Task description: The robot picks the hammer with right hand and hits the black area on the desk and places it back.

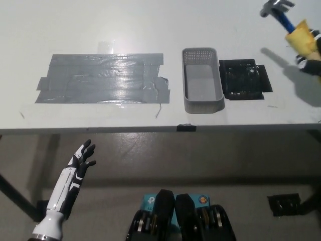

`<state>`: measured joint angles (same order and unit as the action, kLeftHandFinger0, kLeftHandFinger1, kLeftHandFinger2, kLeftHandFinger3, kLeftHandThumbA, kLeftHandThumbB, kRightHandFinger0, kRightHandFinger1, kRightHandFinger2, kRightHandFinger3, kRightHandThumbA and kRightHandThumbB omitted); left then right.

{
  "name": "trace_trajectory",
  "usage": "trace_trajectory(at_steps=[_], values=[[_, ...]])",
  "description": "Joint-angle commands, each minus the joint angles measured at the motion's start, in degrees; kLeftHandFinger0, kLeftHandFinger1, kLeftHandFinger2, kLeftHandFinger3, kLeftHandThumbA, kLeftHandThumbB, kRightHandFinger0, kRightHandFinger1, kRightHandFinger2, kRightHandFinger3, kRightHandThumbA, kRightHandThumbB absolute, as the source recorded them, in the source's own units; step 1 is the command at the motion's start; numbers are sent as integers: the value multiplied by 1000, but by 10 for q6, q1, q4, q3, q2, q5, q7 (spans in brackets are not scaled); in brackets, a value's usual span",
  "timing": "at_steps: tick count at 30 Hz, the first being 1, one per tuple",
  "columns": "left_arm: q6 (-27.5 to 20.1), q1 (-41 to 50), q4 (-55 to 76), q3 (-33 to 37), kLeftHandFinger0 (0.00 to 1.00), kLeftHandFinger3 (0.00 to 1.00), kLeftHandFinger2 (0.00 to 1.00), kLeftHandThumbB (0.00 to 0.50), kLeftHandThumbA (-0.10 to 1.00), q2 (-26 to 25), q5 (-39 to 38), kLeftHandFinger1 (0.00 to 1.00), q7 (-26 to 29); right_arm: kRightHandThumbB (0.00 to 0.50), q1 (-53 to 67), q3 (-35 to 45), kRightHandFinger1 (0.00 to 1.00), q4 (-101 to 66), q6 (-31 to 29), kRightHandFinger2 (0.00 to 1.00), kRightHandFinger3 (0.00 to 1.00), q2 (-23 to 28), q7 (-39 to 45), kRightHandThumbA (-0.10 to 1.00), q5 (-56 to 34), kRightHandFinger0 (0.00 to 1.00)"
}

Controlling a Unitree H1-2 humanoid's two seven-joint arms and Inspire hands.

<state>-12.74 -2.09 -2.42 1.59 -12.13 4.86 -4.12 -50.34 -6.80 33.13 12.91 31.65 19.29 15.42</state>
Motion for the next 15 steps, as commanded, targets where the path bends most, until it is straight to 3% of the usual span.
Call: trace_trajectory(at_steps=[1, 5, 8, 15], values=[[-8, -9, 19, -5, 916, 1000, 1000, 44, 1000, -13, -11, 1000, -12, 96, -89, -27, 634, -57, -3, 933, 1000, 62, 122, -100, -20, 150], [-6, -8, 20, -6, 918, 1000, 1000, 39, 1000, -15, -10, 1000, -14, 110, -88, -45, 590, -59, -5, 871, 1000, 68, 137, -100, -16, 106], [-6, -9, 18, -6, 917, 1000, 1000, 44, 1000, -14, -12, 1000, -17, 135, -82, -58, 624, -60, -6, 915, 1000, 72, 150, -100, -12, 139], [-12, -11, 16, -6, 912, 1000, 1000, 37, 1000, -13, -12, 1000, -16, 123, -82, -95, 663, -67, -11, 923, 1000, 73, 192, -100, 1, 182]])
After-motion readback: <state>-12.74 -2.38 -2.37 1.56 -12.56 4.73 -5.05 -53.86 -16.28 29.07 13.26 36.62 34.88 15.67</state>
